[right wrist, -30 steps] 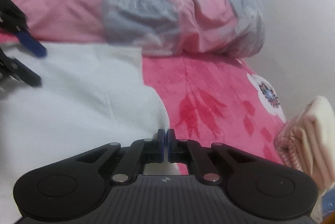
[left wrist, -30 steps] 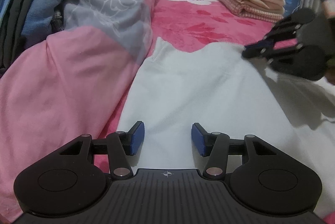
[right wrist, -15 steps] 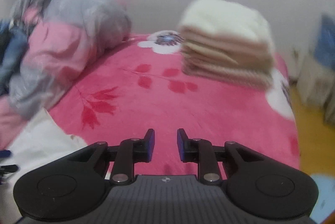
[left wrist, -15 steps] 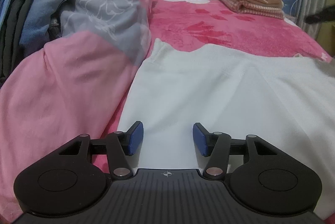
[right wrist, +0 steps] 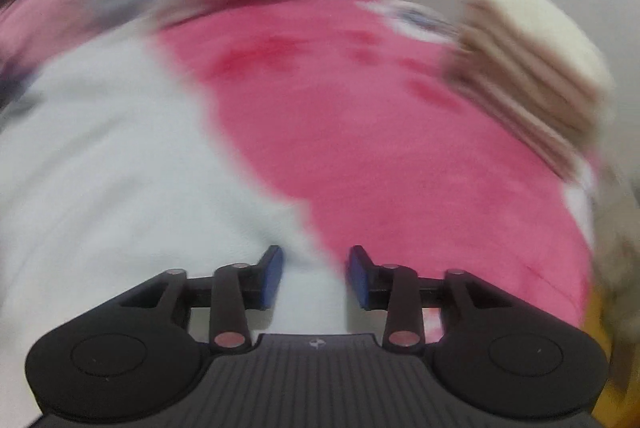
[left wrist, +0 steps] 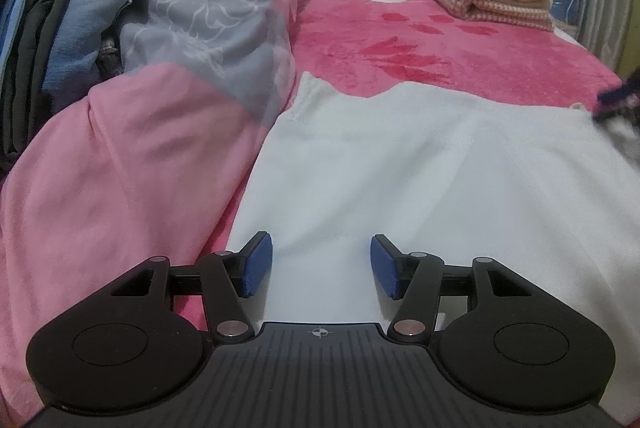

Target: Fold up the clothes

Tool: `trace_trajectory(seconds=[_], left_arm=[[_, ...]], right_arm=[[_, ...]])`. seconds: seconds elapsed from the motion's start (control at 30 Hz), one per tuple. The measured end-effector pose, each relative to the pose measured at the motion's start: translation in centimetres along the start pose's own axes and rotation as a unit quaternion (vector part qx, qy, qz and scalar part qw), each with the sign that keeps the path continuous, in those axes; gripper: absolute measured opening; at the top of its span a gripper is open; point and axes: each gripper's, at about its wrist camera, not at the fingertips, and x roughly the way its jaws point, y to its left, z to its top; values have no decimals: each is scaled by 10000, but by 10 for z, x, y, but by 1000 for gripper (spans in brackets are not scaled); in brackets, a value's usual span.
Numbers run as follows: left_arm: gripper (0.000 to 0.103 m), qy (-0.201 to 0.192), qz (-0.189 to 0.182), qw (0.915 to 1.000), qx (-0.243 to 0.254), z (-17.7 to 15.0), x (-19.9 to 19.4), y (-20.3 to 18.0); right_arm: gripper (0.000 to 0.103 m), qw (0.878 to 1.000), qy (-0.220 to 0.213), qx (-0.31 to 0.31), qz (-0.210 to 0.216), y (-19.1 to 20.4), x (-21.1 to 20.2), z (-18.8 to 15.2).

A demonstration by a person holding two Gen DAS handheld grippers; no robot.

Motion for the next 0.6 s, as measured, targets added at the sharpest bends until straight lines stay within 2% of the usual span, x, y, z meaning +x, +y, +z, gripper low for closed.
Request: trace_trajectory(seconds=[0.07, 0.13, 0.2, 0.23, 0.27, 0.3, 0.33, 0.43, 0.5, 0.53, 0.57, 0.6], left_arm=[[55, -9, 27, 10000, 3, -1, -2, 0], [56, -15, 55, 10000, 11, -1, -4, 1], [56, -15, 75, 10000, 23, -2, -6, 2], [56, -12, 84, 10000, 24, -2, -7, 3], [56, -5, 92, 10000, 12, -2, -7, 3], [56, 4, 100, 9999, -4, -1, -7, 3], [56, 9, 111, 9999, -1, -1, -7, 2], [56, 2, 158, 9998, 78, -1, -9, -1], [56, -7, 192, 9997, 128, -3, -10, -3], [56, -16, 213, 9997, 136, -4, -11, -3], [56, -38, 230, 9996, 149, -5, -11, -3], [56, -65, 248, 9995, 170, -6, -11, -3]], right_arm=[[35, 9950, -13, 893, -456, -31, -2, 0], [36, 9783, -43, 2073, -19, -70, -17, -14], [40, 9500, -77, 3088, 465, -97, -36, -38], [47, 9373, -87, 3434, 592, -104, -45, -52], [55, 9258, -83, 3717, 687, -110, -53, -64], [59, 9203, -41, 3849, 702, -113, -57, -73], [63, 9184, 20, 3897, 685, -113, -60, -81], [62, 9211, 146, 3835, 655, -107, -60, -95], [58, 9280, 152, 3658, 698, -102, -56, -94], [51, 9321, 185, 3554, 675, -99, -52, -94], [30, 9355, 226, 3472, 618, -97, -47, -94], [13, 9357, 187, 3473, 590, -96, -47, -94]])
